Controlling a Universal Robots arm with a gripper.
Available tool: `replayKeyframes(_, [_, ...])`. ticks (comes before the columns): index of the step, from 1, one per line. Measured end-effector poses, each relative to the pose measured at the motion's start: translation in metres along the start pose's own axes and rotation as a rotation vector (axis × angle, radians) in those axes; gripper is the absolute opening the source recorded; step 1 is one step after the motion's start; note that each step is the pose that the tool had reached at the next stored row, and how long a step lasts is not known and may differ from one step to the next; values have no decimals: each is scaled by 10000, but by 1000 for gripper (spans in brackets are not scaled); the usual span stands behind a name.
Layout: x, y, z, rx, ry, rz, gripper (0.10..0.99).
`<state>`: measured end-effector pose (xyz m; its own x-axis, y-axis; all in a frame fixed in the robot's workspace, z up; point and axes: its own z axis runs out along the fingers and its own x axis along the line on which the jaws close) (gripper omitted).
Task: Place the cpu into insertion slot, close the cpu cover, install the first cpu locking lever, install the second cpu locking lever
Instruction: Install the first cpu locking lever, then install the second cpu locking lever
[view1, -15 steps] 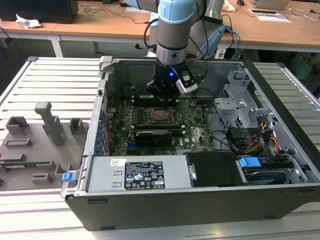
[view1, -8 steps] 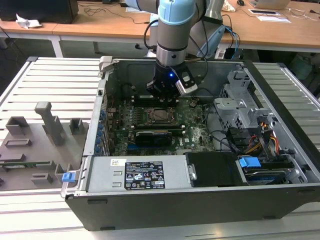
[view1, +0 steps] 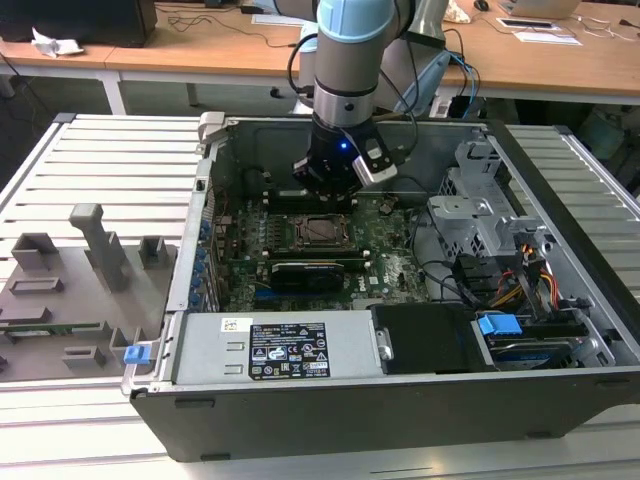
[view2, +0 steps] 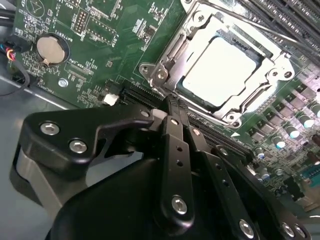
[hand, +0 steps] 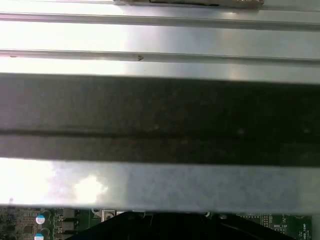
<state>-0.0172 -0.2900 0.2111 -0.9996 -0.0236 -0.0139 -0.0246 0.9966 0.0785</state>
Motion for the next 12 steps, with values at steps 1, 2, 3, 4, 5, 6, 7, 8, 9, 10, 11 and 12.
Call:
replayKeyframes(1, [0, -7, -1, 0, -1, 0, 106])
replayKeyframes(2, [0, -14, -1, 1, 0, 0, 106])
replayKeyframes(3, [-1, -26, -2, 0, -1, 0, 106])
replayKeyframes(4, [-1, -38, -3, 0, -1, 0, 106])
replayKeyframes(5, [-1, -45, -4, 1, 0, 0, 106])
replayKeyframes(6, [-2, -60, -5, 1, 0, 0, 106])
replayKeyframes(7, [-2, -69, -5, 0, -1, 0, 106])
replayKeyframes(8, [-2, -80, -6, 0, 0, 0, 106])
replayKeyframes(9, [-3, -91, -7, 1, 0, 0, 106])
replayKeyframes(10, [-3, -98, -8, 1, 0, 0, 106])
replayKeyframes(11, [-4, -113, -9, 0, -1, 0, 106])
replayKeyframes(12, [-5, -128, -10, 1, 0, 0, 106])
